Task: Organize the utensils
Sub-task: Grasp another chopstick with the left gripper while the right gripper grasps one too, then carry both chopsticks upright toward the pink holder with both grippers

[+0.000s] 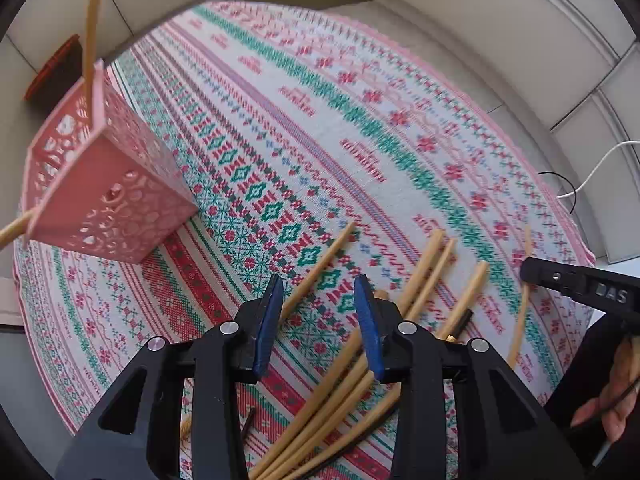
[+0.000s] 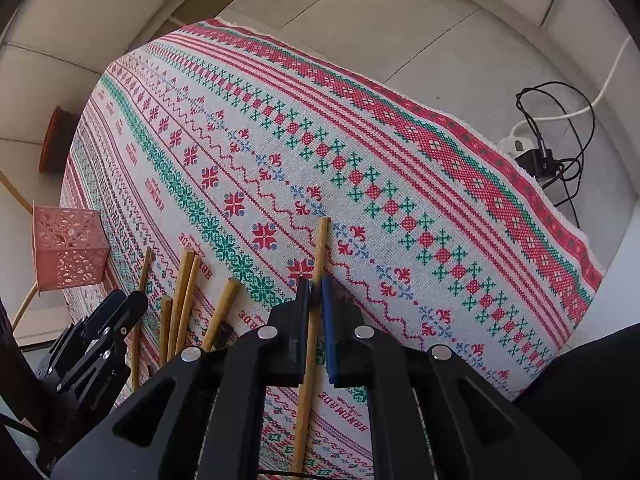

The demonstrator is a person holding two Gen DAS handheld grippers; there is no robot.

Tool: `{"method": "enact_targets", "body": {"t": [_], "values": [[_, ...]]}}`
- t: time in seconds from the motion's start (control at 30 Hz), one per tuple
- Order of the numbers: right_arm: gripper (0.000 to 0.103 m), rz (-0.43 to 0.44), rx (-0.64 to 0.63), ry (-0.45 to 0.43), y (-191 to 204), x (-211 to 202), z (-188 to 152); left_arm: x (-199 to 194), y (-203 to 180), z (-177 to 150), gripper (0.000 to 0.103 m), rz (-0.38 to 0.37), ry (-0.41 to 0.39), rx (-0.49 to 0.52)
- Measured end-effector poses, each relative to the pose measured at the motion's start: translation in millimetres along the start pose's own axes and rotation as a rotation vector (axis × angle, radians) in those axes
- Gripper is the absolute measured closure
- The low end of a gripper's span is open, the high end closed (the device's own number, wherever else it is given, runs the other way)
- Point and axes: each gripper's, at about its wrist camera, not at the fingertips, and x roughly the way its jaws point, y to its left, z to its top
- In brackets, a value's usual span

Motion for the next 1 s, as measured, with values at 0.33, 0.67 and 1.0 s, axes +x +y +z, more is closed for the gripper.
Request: {"method": "enact_targets", "body": {"t": [0.33,0.67,1.0], "values": [[0.098,0.063,-0.007,-0.050,7,2,2,5,4,-4,0.094,-0.003,-0.011,0.016],[0.097,0.259,-0.234,-0.260,22,-91,-28,-126,15,-58,0.095,-0.011,-0.352,-0.060],[0.097,0.368,-0.488,-0.460,50,-191,-84,-225,30,-102,0.099,-0.105,-0.649,-0.256]]}}
